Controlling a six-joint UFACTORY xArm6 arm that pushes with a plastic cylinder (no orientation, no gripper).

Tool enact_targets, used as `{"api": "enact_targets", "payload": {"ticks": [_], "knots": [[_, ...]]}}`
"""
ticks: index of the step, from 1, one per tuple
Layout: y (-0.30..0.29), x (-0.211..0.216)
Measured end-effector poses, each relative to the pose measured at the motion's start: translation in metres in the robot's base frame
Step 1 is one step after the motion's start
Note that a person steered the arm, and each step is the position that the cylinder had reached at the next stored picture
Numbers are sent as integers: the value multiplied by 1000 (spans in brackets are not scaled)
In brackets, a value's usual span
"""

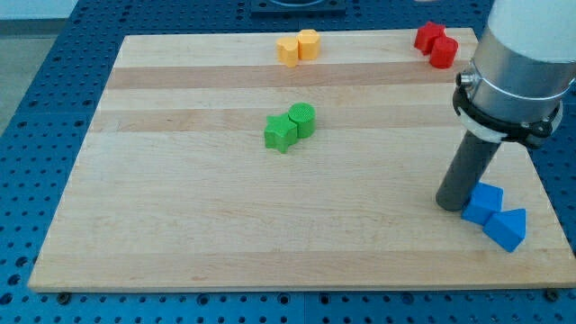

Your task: Move your arm towards the blue triangle

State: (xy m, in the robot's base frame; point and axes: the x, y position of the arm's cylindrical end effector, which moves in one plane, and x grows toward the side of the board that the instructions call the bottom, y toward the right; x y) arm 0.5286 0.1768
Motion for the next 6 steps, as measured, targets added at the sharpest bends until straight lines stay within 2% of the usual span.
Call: {"api": "enact_targets", "payload": {"ticks": [1,2,3,6], "knots": [[-16,1],[-62,21],[-66,66],[11,85]]}}
